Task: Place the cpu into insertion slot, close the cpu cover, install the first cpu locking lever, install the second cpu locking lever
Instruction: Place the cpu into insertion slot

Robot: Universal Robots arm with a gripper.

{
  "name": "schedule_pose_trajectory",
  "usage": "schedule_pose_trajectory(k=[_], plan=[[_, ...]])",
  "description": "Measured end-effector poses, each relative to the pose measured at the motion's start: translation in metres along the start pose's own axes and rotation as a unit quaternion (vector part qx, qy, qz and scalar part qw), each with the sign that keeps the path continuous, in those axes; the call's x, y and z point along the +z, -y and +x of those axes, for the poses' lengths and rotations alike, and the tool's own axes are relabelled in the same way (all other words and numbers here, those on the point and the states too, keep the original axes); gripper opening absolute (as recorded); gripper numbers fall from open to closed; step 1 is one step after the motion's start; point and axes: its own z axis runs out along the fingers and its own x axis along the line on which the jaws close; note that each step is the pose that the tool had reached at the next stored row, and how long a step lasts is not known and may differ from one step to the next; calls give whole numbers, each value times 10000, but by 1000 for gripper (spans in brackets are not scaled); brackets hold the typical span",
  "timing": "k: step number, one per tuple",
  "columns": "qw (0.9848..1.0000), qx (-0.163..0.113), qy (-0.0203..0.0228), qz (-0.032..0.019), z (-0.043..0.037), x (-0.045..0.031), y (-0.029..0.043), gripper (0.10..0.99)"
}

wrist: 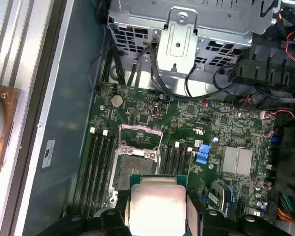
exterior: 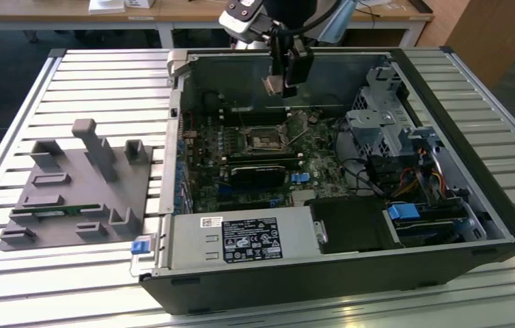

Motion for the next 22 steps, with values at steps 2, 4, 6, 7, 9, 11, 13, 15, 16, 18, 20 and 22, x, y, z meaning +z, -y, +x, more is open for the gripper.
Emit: schedule_pose_trajectory(k=[2,4,6,7,9,11,13,15,16,18,20,22], plan=[[10000,70,6,-1,0,1,0,541],[9999,122,11,-2,0,2,0,541],[9998,178,16,-3,0,2,1,541],[9998,205,18,-4,0,3,1,541],[9997,261,24,-5,0,4,1,541],[9995,317,28,-6,0,5,1,541],[9993,376,34,-7,0,6,1,541],[9991,432,39,-8,0,6,1,541],[9989,460,41,-9,0,7,1,541],[9987,516,46,-10,0,8,1,541],[9983,573,51,-11,0,9,2,541],[9980,630,57,-12,0,10,2,541]])
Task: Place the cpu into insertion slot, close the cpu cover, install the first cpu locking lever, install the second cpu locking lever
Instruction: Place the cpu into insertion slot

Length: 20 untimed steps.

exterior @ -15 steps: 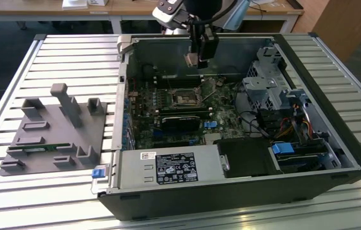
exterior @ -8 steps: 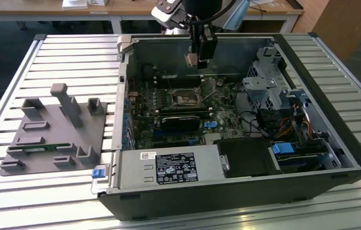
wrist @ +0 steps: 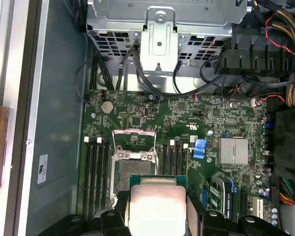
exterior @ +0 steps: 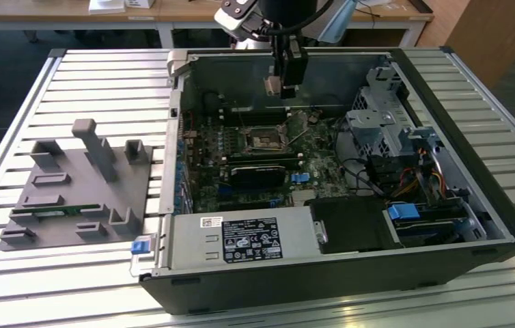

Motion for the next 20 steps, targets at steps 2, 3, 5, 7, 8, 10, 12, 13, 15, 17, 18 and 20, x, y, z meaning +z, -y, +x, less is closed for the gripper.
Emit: schedule_pose_trajectory(k=[2,3,5,7,8,10,12,13,15,17,18,20], plan=[[10000,54,5,-1,0,1,0,541],[10000,82,7,-2,0,2,1,541],[9999,141,12,-3,0,4,2,541],[9998,198,17,-4,0,7,2,541],[9997,231,20,-5,0,10,3,541],[9994,343,31,-7,2,18,4,541],[9990,449,40,-9,4,26,5,541],[9989,472,42,-9,4,29,6,541],[9989,471,41,-9,4,39,17,541],[9991,411,32,-8,3,55,34,541],[9993,365,27,-7,3,62,37,541],[9997,231,16,-4,3,74,40,541]])
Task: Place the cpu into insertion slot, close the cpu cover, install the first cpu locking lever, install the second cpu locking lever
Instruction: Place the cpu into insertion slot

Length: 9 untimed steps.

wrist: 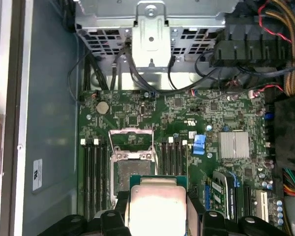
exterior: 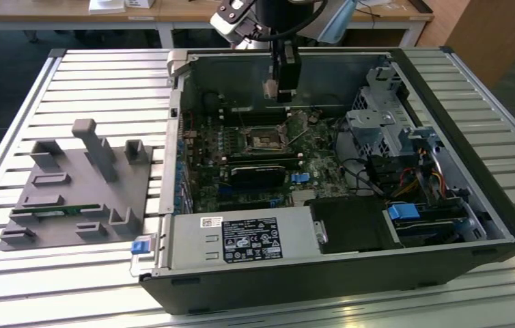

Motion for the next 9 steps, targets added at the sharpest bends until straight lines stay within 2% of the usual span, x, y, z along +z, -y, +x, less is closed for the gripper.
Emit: schedule_pose_trajectory(k=[2,9], plan=[[9999,-110,-10,2,-1,14,3,541],[9999,-132,-12,7,-1,59,9,541]])
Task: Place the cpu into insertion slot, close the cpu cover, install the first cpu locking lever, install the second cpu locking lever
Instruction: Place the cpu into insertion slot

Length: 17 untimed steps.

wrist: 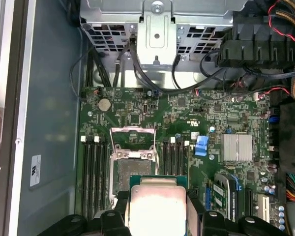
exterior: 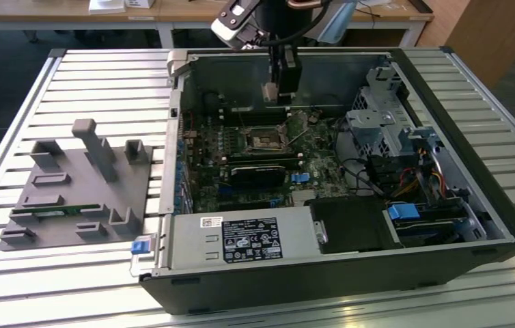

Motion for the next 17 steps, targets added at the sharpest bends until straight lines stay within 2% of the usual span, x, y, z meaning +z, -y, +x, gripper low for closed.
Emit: schedule_pose_trajectory(k=[17], plan=[[10000,0,0,0,-1,57,5,541]])
